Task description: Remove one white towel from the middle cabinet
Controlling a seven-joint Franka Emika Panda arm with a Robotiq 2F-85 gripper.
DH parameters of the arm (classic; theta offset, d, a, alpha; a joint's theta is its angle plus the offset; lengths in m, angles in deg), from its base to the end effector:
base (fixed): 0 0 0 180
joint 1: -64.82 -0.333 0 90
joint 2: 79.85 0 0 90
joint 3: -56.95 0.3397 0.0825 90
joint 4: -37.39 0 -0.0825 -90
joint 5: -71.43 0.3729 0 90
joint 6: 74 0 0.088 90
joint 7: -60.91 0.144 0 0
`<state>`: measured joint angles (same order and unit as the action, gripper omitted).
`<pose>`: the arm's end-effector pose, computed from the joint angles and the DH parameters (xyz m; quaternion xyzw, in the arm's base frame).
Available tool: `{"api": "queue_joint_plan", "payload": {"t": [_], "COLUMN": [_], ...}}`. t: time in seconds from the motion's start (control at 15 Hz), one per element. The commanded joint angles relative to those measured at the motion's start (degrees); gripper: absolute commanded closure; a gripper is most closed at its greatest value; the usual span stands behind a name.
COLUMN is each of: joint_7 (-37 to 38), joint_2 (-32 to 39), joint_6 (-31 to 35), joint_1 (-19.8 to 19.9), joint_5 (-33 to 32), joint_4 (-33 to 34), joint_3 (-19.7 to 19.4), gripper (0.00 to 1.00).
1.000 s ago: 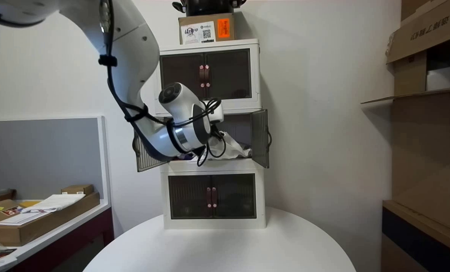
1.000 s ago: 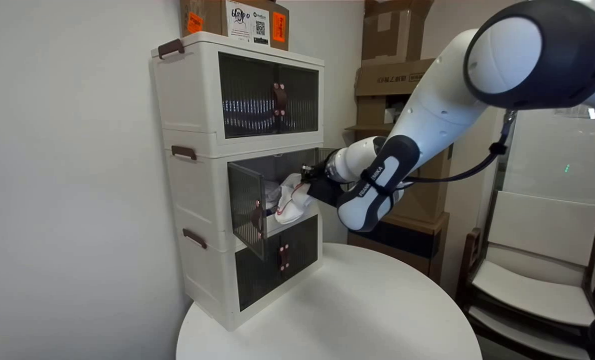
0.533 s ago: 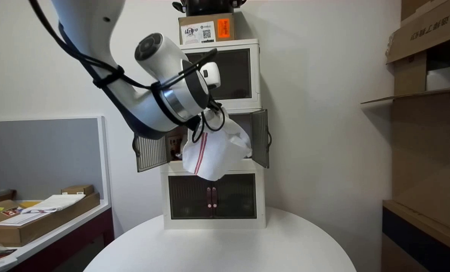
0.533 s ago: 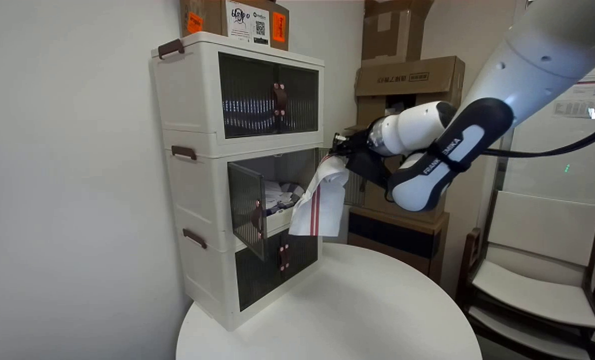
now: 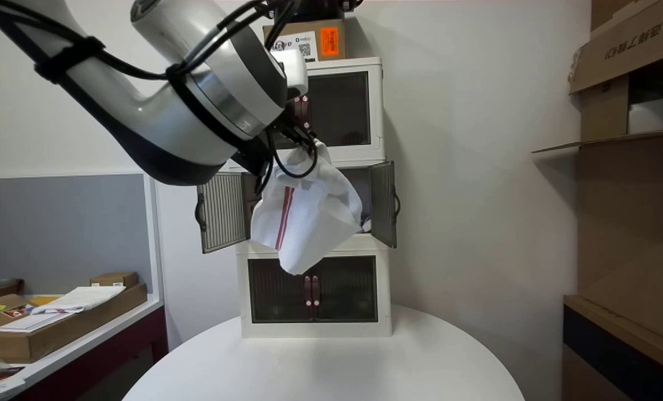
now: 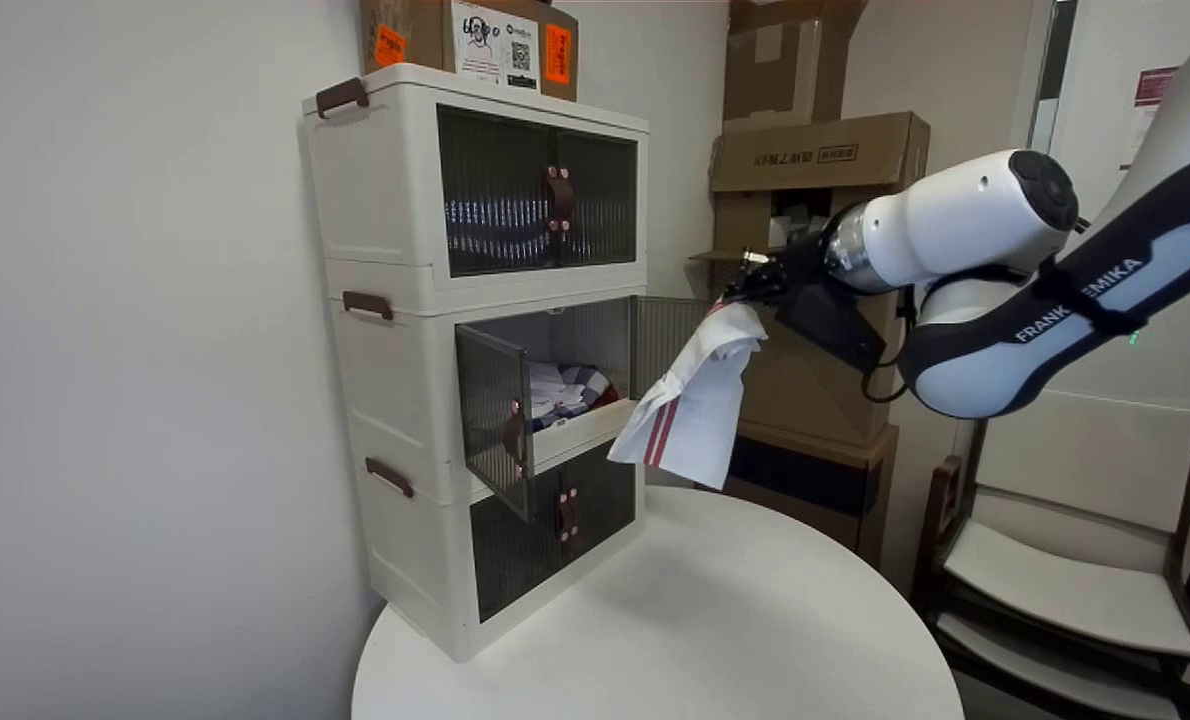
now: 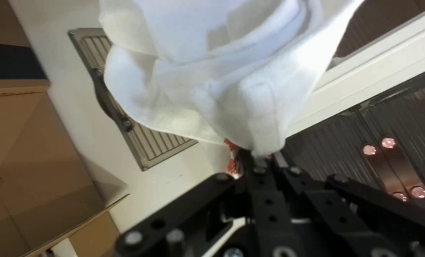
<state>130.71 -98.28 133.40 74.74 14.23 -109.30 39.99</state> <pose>0.4357 -0.0974 0.5273 -0.7869 0.2114 -0.5591 0.1530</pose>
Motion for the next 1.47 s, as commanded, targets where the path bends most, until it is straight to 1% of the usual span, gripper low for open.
{"api": "queue_joint_plan", "payload": {"t": [0.0, 0.13, 0.2, 0.27, 0.33, 0.4, 0.47, 0.53, 0.6, 0.8, 0.87, 0.93, 1.0, 1.07, 1.2, 1.4], "joint_7": [-1.9, -4.0, -11.5, -14.4, -18.7, -15.1, -17.3, -18.0, -19.4, -24.1, -31.6, -34.4, -33.5, -36.2, -38.9, -42.2], "joint_2": [-3.8, -2.8, -2.9, -1.9, -0.4, 2.0, 3.9, 5.5, 7.5, 13.1, 13.5, 15.8, 18.5, 19.9, 22.6, 26.3], "joint_6": [-6.5, -7.8, -10.0, -10.1, -9.8, -8.3, -7.9, -7.8, -7.9, -8.1, -9.6, -8.9, -7.6, -7.3, -6.8, -5.4], "joint_1": [4.6, 8.9, 5.2, 6.1, 6.1, 13.0, 13.8, 16.0, 18.8, 24.4, 16.8, 16.6, 22.2, 20.9, 19.3, 15.8], "joint_5": [1.5, 3.0, 9.7, 12.8, 17.4, 14.2, 16.3, 17.1, 18.5, 23.9, 31.7, 35.4, 34.9, 38.2, 42.5, 48.4], "joint_4": [-5.2, -6.4, -8.4, -9.2, -10.2, -9.6, -10.2, -10.4, -10.3, -9.9, -10.7, -10.4, -9.5, -9.5, -9.2, -8.8], "joint_3": [0.4, 1.3, -2.4, -2.8, -3.6, 0.8, 0.7, 1.7, 3.2, 6.7, 0.2, 0.3, 5.5, 5.1, 5.5, 5.7], "gripper": [0.99, 0.99, 0.99, 0.99, 0.99, 0.99, 0.99, 0.99, 0.99, 0.99, 0.99, 0.99, 0.99, 0.99, 0.99, 0.99]}}
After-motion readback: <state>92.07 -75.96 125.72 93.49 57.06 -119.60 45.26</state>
